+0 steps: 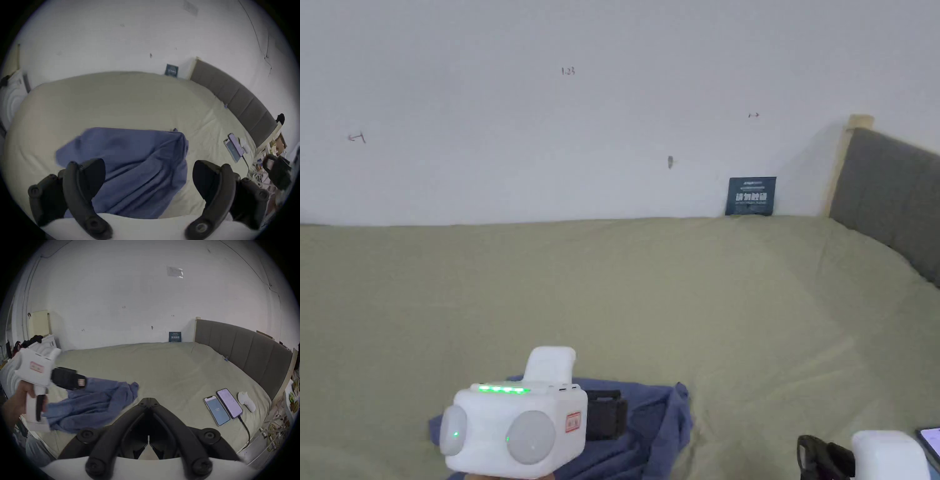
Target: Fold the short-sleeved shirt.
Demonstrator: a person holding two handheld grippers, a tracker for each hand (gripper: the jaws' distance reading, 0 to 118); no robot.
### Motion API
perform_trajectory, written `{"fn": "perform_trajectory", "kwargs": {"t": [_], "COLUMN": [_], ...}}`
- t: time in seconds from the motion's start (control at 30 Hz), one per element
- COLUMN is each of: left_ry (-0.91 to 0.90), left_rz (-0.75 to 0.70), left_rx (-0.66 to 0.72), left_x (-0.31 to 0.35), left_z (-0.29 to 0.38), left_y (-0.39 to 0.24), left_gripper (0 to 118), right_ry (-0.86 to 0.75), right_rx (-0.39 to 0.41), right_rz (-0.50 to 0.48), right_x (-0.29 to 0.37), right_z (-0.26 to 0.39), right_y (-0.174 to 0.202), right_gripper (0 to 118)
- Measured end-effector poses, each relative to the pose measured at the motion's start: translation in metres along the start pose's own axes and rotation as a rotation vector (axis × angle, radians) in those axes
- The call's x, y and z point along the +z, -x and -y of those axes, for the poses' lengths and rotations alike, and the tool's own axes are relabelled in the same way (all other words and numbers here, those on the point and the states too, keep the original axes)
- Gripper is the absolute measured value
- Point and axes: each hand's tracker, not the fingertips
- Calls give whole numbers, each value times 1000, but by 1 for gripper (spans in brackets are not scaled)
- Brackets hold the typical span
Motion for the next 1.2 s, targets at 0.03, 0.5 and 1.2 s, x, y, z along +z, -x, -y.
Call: {"fn": "perform_trajectory", "kwargs": {"t": [0.03, 0.5, 1.2], "left_ry": [-60, -436, -277], "left_rz": [-26, -402, -413], "left_rx": [-5, 50, 153], "left_x": [28, 246, 214], "left_z": [3, 81, 100], "left_y": [10, 89, 155], "left_gripper": [109, 0, 0], "right_ry": [-13, -173, -139], "right_rx": [1, 21, 65], "right_rz": [-10, -111, -98], "right_x": [5, 51, 36], "right_z": [-2, -17, -10], "right_y": [5, 75, 85], "right_gripper": [2, 3, 3]}}
